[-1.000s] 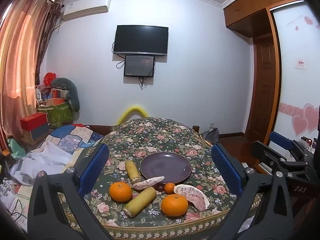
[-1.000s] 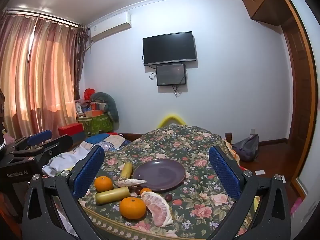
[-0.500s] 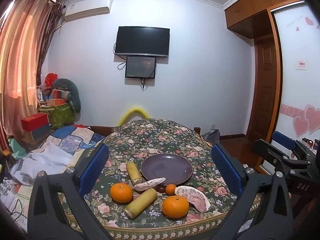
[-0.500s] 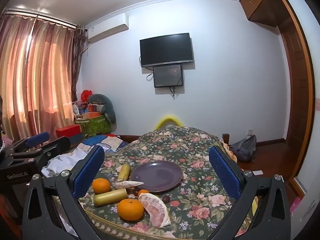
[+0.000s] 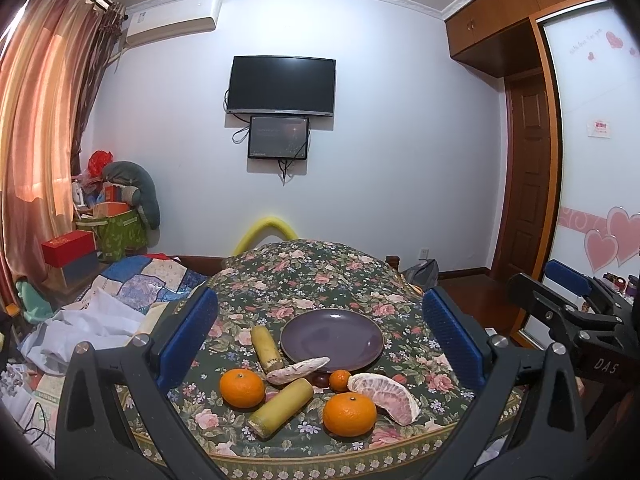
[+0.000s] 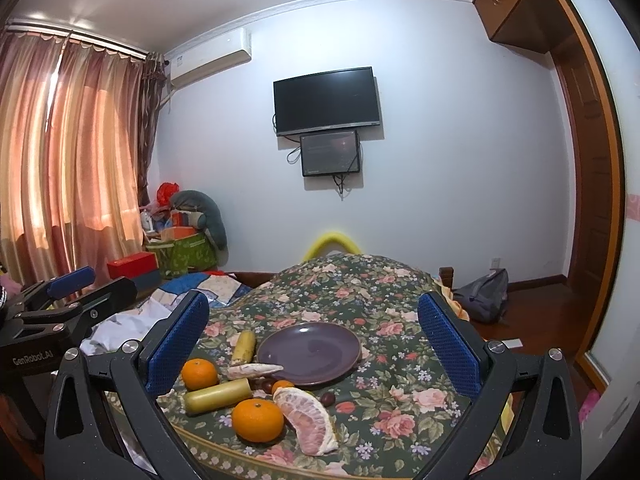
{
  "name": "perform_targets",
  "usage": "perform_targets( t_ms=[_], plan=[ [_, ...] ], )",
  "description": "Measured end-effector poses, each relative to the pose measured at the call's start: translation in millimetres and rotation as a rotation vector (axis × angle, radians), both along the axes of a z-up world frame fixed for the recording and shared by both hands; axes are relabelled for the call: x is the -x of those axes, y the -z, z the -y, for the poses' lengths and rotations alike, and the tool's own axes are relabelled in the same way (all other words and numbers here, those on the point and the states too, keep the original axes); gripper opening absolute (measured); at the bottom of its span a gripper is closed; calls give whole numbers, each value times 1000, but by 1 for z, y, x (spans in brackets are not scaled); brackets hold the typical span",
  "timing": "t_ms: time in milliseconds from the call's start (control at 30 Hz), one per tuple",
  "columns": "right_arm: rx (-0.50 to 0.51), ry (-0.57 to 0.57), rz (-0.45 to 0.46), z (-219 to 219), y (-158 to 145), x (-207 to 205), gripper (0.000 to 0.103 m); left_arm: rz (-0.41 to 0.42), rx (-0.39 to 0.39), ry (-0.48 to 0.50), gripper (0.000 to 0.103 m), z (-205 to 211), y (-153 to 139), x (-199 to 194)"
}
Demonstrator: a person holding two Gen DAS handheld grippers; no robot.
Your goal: Organize fruits
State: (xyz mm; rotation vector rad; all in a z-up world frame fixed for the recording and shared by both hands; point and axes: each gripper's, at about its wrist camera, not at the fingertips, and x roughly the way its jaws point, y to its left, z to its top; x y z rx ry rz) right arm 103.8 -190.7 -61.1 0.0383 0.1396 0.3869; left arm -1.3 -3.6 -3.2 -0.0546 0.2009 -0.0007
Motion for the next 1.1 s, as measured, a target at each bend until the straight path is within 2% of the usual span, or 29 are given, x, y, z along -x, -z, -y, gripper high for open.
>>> perform_targets(
  t_ms=[1100],
  plan=[
    [-16, 1, -12, 0, 0, 2, 103, 1, -7, 6, 103, 2, -2, 1]
  ],
)
